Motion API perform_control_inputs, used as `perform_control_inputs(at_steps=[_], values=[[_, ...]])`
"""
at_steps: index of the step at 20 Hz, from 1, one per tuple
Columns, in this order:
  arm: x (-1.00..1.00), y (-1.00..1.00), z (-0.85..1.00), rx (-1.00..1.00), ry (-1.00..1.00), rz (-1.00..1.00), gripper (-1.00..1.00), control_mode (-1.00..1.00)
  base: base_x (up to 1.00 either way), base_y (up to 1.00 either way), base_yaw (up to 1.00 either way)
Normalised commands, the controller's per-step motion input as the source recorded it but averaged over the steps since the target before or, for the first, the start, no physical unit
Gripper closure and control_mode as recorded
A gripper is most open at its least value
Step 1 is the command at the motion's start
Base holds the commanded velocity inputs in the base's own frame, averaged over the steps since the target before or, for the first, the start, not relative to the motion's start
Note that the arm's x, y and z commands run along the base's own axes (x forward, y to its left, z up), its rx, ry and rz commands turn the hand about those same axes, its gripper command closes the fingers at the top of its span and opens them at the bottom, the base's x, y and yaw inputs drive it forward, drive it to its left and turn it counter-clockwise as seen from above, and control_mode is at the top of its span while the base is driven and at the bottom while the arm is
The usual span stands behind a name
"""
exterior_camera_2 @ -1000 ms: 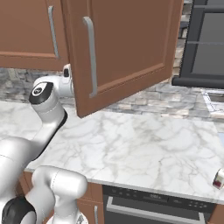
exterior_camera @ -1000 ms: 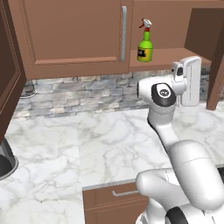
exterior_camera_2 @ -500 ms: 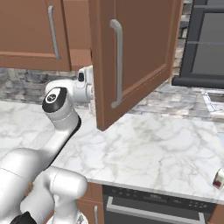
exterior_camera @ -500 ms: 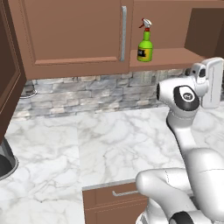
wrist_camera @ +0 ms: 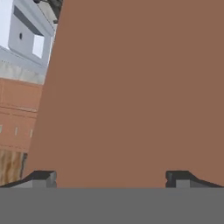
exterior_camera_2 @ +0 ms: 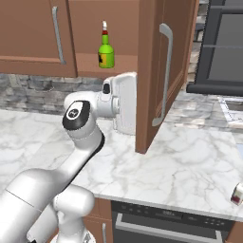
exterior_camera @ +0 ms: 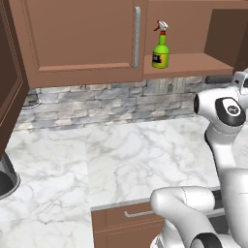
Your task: Open the cabinet. Pick the spray and place it next to the sink. Then close the cabinet.
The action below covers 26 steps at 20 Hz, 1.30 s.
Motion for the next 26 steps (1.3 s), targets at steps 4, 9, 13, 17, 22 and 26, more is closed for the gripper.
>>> perform_control_inputs(at_steps=[4, 9, 13, 17, 22, 26], values=[[-0.01, -0.06, 0.02, 0.00, 0.00, 0.03, -1.00, -1.00, 0.00, 0.00, 0.00], [0.01, 0.28, 0.15, 0.11, -0.07, 0.13, -1.00, -1.00, 0.00, 0.00, 0.00], [0.17, 0.47, 0.15, 0.11, -0.13, 0.11, -1.00, -1.00, 0.00, 0.00, 0.00], [0.19, 0.55, 0.10, 0.13, -0.15, 0.12, -1.00, -1.00, 0.00, 0.00, 0.00], [0.41, 0.66, 0.00, 0.29, -0.21, 0.09, -1.00, -1.00, 0.00, 0.00, 0.00], [0.63, 0.56, -0.09, 0.41, -0.26, 0.01, -1.00, -1.00, 0.00, 0.00, 0.00]])
